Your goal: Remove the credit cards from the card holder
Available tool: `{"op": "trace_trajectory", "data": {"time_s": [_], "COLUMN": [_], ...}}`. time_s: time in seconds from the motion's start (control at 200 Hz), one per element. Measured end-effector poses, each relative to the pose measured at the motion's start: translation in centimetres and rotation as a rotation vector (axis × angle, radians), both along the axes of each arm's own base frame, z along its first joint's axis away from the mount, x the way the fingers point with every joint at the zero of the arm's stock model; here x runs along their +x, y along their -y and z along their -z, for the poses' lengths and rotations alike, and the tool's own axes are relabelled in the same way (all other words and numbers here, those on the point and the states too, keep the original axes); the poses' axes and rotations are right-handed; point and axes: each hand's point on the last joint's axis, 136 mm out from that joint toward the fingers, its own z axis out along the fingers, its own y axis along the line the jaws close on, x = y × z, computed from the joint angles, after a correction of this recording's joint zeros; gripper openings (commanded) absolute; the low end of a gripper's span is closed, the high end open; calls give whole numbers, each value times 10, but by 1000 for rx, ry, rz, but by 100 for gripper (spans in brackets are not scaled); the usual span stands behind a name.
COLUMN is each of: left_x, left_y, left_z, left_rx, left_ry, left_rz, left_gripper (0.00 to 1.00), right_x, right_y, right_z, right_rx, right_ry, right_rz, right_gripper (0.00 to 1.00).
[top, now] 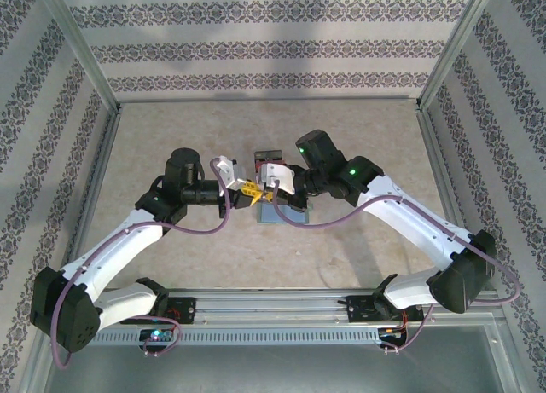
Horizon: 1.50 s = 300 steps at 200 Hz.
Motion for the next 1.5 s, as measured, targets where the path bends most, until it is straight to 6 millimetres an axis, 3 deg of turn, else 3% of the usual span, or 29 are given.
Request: {"op": "trace_trajectory", "data": {"time_s": [0.16, 0.33, 0.435, 0.575, 0.819, 1.014, 1.289, 1.499], "left_x": [0, -3, -4, -1, -11, -19, -11, -9], "left_y": [-5, -19, -34, -57, -105, -130, -139, -138], "left_z": [-1, 0, 3, 7, 4, -2, 35, 42], "left_rx": [7, 26, 43, 69, 98, 125, 237, 266], "left_ry": [28, 89, 129, 154, 194, 252, 211, 202], "left_rz": [-35, -120, -212, -366, -608, -707, -749, -740], "left_gripper": [67, 78, 91, 100, 100, 100, 100, 100], "right_x": [5, 23, 39, 60, 108, 142, 174, 190], "right_y": [4, 10, 13, 15, 12, 12, 4, 5], "right_z": [4, 1, -5, -7, 15, 38, 69, 93], "right_rx": [-22, -59, -84, -143, -316, -450, -569, -634], "right_ry": [19, 61, 99, 153, 207, 236, 222, 196], "right_rz": [4, 22, 36, 47, 81, 95, 78, 61], "right_gripper": [0, 0, 0, 0, 0, 0, 0, 0]}}
